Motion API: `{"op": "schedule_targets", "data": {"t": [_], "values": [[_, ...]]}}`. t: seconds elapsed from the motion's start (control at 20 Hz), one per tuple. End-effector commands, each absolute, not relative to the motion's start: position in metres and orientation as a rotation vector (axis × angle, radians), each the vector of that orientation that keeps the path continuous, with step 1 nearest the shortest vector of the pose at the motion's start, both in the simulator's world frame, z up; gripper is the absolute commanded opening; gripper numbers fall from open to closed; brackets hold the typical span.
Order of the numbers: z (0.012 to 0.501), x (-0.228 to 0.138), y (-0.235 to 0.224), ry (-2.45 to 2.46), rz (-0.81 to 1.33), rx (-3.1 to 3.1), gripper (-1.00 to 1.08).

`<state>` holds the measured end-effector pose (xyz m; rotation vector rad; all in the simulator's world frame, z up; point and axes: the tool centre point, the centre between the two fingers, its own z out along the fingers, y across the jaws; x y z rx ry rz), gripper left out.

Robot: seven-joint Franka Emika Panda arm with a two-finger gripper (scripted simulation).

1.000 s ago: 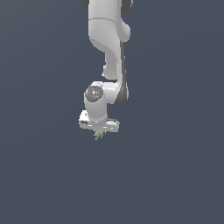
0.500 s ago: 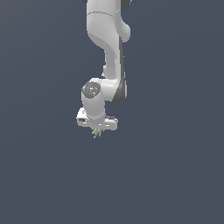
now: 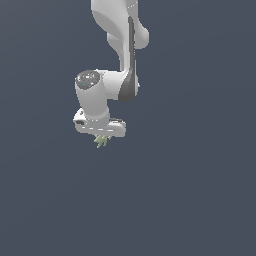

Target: Pick up the object and move it to a goal position.

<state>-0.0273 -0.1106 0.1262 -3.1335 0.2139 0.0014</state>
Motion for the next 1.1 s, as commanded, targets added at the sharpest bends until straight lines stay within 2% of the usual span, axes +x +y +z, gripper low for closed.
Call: {"op": "schedule_targets", "data": {"t": [0.0, 0.55, 1.05], "values": [[0.152, -0.032, -0.124, 0.215, 0.0, -3.133, -1.0], [0.258, -0.051, -0.179, 0.215, 0.0, -3.133, -1.0], [0.299, -0.056, -0.201, 0.214, 0.0, -3.134, -1.0]]}}
